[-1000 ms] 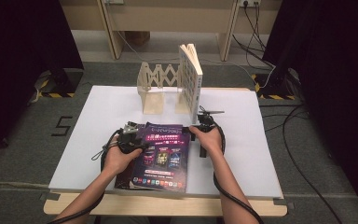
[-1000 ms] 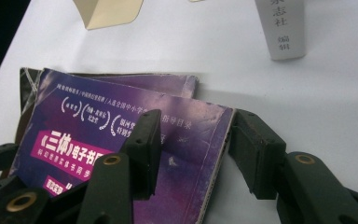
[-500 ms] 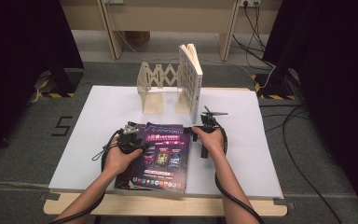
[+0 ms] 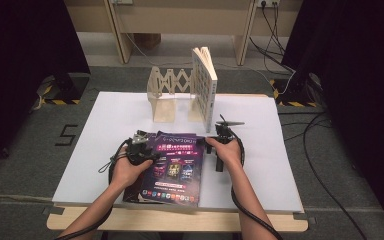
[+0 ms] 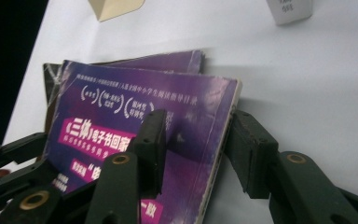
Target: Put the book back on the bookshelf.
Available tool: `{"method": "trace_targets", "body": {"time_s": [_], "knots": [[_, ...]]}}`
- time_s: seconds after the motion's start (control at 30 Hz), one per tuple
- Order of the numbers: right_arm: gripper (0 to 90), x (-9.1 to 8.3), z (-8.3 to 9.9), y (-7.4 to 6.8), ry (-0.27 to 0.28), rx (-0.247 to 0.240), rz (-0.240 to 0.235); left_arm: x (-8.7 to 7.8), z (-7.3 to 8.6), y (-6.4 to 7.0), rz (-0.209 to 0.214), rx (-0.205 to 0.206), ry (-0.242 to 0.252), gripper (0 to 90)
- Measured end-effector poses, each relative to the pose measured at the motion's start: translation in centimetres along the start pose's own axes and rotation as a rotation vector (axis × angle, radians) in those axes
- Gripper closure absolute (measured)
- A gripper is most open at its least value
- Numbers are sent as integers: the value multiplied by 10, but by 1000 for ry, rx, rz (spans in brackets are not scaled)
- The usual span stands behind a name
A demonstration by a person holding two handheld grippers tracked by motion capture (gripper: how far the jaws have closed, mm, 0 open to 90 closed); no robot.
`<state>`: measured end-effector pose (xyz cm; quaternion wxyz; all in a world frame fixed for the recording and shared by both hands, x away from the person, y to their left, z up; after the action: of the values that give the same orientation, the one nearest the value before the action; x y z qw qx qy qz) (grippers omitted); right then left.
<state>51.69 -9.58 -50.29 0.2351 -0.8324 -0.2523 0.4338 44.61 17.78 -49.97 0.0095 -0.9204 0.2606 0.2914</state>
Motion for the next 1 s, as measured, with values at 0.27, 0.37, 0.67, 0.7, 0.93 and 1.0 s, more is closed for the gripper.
{"method": "trace_targets", "body": {"time_s": [0.27,0.37,0.67,0.7,0.93,1.0], "knots": [[680,-9,-3,-5,37,-34,-21,-1,1,0,-8,21,5,546],[713,-16,-6,-12,56,-36,-70,-2,2,-1,-10,17,9,546],[702,-5,-3,-14,29,-41,-58,-2,2,-1,-8,17,13,545],[725,-6,-4,-14,33,-32,-66,-2,2,-2,-7,20,12,545],[799,-16,-11,-39,66,-94,-58,-3,4,-4,19,10,39,520],[810,-20,-12,-45,83,-99,-61,-2,4,-3,43,6,52,485]]}}
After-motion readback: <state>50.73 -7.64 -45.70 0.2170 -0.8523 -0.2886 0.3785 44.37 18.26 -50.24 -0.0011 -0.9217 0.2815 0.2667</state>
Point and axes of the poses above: each handheld gripper's, and its own axes: x roughly forward along the jaws, z roughly out of its underside, y roughly to its right, the point moved 3 cm from there along x, roughly forward along the jaws, and after that the axes turned 8 degrees about y, right-handed, at the moved point
